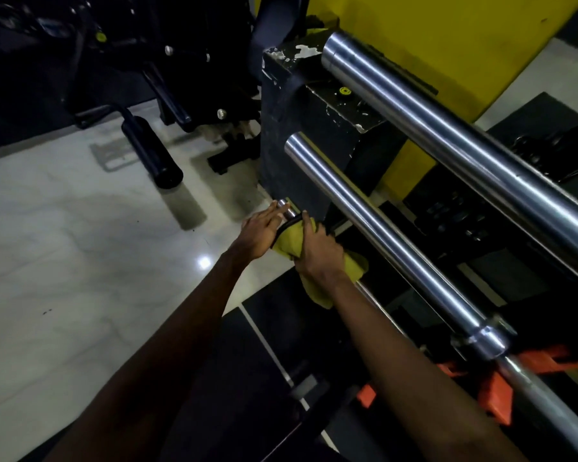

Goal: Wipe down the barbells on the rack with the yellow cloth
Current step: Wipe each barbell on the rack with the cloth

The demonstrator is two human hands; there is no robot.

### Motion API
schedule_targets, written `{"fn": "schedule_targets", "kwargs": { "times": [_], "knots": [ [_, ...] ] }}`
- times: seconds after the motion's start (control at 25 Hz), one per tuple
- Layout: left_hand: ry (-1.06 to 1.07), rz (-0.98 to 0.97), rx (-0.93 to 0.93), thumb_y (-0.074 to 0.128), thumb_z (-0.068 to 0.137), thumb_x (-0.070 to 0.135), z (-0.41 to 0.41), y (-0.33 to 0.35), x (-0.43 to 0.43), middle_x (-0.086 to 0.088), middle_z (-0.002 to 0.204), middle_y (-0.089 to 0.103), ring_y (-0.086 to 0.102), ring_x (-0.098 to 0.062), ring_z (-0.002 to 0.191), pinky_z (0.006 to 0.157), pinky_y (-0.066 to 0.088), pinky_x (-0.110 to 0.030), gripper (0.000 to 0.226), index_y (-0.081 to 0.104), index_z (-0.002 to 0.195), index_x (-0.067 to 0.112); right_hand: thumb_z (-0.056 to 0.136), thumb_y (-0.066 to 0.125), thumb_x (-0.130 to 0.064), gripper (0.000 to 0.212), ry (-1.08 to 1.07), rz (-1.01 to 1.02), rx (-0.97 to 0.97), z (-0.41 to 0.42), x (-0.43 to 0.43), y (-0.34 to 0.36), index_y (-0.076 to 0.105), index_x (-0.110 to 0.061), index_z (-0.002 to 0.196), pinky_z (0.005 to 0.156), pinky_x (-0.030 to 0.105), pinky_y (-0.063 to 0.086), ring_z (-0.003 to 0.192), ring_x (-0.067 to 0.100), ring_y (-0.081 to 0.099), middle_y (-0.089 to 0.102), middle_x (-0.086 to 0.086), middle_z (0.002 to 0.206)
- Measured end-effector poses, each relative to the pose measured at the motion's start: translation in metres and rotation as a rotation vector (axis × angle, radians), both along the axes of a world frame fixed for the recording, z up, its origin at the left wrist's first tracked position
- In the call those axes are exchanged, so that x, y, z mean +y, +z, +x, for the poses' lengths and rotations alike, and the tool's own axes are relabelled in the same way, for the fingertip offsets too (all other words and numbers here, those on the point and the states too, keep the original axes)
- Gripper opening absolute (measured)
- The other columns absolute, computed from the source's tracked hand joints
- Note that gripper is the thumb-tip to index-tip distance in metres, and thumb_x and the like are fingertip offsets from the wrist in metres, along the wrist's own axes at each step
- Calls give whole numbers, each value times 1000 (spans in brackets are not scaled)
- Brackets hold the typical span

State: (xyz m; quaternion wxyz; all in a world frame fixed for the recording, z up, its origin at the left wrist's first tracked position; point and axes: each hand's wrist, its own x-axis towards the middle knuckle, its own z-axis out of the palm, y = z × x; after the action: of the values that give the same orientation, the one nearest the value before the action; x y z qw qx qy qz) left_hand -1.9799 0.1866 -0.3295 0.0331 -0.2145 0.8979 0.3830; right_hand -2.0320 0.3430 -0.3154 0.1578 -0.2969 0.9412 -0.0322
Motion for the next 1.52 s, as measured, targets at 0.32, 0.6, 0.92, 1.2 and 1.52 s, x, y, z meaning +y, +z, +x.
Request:
{"fn": "schedule_targets", "kwargs": {
  "times": [0.32, 0.6, 0.92, 1.2, 1.52],
  "knots": [
    [125, 192, 64, 7, 102, 52, 2, 14, 0, -4, 152, 40, 31, -25, 142, 119, 11, -43, 59, 52, 138, 37, 91, 53, -64, 77, 266, -10, 171, 18, 67, -14, 19, -41, 156, 93, 50, 50, 138, 40, 40, 2, 3, 168],
    [118, 363, 37, -2, 93, 69, 1, -3, 2, 8, 160, 22, 11, -20, 149, 120, -3, -51, 60, 40, 135, 59, 74, 76, -56, 90, -85, -117, -64, -9, 10, -8, 38, -8, 139, 87, 41, 52, 112, 35, 61, 58, 15, 130],
    [146, 387, 34, 7, 85, 81, -6, -20, 13, 6, 160, 21, 16, -19, 148, 121, 5, -43, 75, 28, 148, 45, 78, 75, -42, 89, -2, -250, -231, -33, -2, -9, 31, -7, 147, 92, 42, 53, 115, 36, 59, 58, 17, 130],
    [-244, -293, 76, 23, 104, 41, -26, -15, 45, -8, 162, 12, 9, -27, 149, 119, 6, -46, 52, 33, 150, 18, 91, 56, -49, 85, 2, -165, -54, 27, 117, -2, 12, -21, 158, 87, 45, 53, 117, 37, 58, 46, 15, 146],
    [-377, -421, 83, 23, 96, 46, -33, -23, 59, -11, 135, 47, 23, -34, 140, 118, 1, -45, 51, 58, 121, 19, 94, 48, -24, 62, -385, -279, 50, 73, 156, 2, 25, -30, 152, 87, 48, 49, 113, 37, 56, 51, 10, 133]
  ]
}}
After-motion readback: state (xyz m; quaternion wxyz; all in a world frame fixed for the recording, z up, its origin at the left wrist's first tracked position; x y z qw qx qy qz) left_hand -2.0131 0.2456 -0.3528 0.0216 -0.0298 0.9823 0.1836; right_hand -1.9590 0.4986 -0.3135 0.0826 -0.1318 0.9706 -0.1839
